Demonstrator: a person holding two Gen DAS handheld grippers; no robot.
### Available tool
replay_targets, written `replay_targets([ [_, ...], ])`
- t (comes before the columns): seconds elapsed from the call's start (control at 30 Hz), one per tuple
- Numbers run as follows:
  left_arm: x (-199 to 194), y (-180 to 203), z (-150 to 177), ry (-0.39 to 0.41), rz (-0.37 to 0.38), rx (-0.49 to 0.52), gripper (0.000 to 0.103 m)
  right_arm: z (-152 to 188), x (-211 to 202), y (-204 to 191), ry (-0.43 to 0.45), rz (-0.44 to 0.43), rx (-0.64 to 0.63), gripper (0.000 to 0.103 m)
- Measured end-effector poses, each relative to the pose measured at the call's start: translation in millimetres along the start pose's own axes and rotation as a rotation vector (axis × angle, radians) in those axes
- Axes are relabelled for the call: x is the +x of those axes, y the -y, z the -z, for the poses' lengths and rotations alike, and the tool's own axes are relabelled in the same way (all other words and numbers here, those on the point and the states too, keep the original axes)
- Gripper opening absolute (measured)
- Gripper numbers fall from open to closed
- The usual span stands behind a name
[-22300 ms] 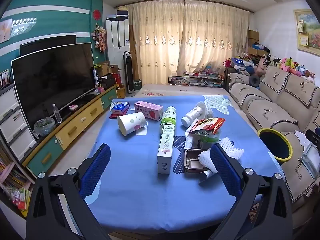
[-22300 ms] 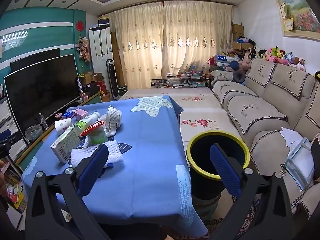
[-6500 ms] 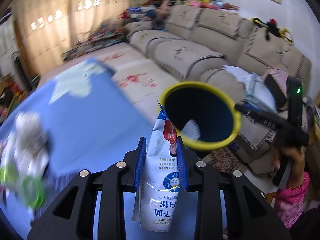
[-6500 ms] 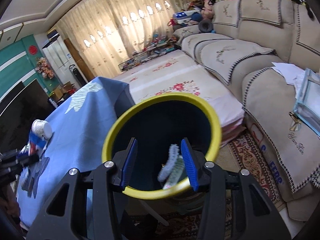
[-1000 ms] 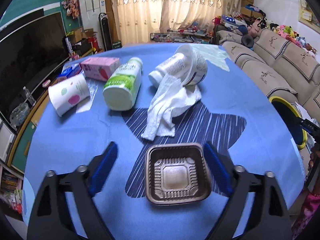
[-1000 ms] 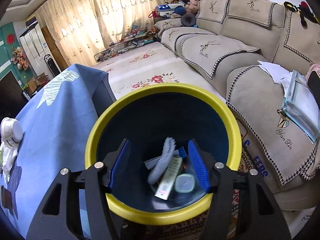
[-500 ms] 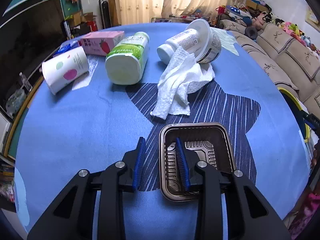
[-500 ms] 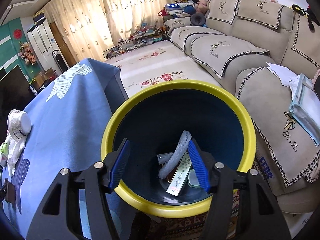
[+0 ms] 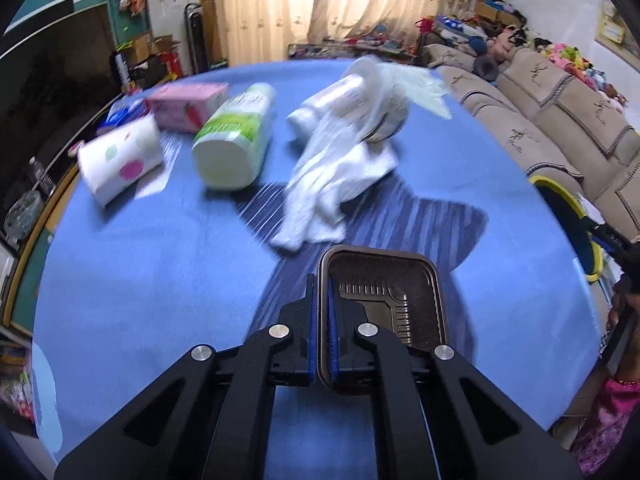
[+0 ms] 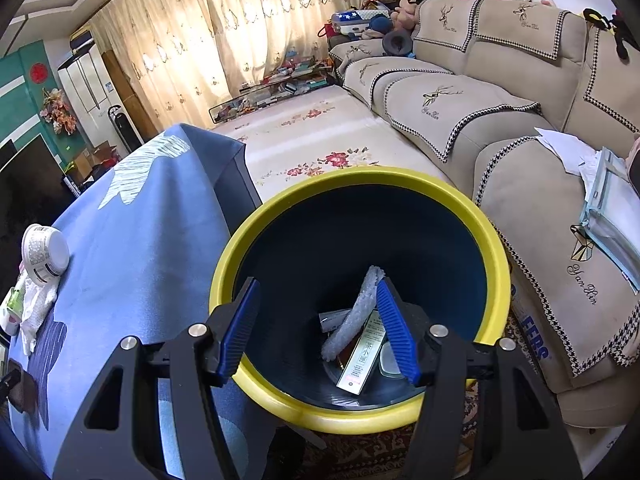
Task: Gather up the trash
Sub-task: 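Carry the brown tray over the bin and open the left gripper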
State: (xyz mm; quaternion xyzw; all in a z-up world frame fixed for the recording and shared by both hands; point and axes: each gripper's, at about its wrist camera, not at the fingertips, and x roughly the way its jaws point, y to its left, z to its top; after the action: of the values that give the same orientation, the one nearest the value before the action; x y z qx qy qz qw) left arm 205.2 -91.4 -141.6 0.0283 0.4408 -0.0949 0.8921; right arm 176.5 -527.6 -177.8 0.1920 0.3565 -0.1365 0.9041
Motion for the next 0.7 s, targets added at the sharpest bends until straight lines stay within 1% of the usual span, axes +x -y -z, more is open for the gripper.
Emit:
replay_targets([
  [0.1, -3.0, 23.4, -14.2, 0.024, 0.037, 0.041, 0.005, 0.4, -6.5, 5.6, 0.014, 0.010, 0.001, 0.057],
  [0.27, 2.8, 73.3, -44.2, 0.048, 0.142, 0.119, 0.005, 2.5, -17.7, 26.6, 0.035, 0.044, 0.023, 0.057],
  [0.3, 4.9, 88.9, -52.8, 0.049, 0.183, 0.135, 0.005, 2.6, -19.5, 31.8, 0.039, 0.052, 0.030, 0.058],
  [0.37, 7.9, 113.6, -65.5, 0.052, 0.237, 0.169, 0.005, 3.4, -23.3, 44.6, 0.047, 0.072, 0.048, 0.057],
  [0.4, 9.5, 134.5, -74.8, 0.063, 0.265, 0.206, 0.005, 3.9, -24.3, 50.3, 0.049, 0.080, 0.057, 0.057],
  [0.47, 11.8, 162.3, -84.4, 0.073, 0.291, 0.252, 0.005, 5.4, -25.4, 63.3, 0.049, 0.089, 0.080, 0.057],
  [0.5, 15.4, 184.0, -92.5, 0.074, 0.326, 0.282, 0.005, 6.3, -25.6, 69.6, 0.048, 0.091, 0.091, 0.057],
  [0.57, 20.8, 211.8, -100.7, 0.072, 0.356, 0.317, 0.005, 9.4, -26.2, 79.7, 0.045, 0.098, 0.112, 0.057],
  [0.7, 42.3, 276.3, -112.9, 0.051, 0.391, 0.403, 0.005, 14.6, -28.9, 97.8, 0.041, 0.109, 0.142, 0.057],
])
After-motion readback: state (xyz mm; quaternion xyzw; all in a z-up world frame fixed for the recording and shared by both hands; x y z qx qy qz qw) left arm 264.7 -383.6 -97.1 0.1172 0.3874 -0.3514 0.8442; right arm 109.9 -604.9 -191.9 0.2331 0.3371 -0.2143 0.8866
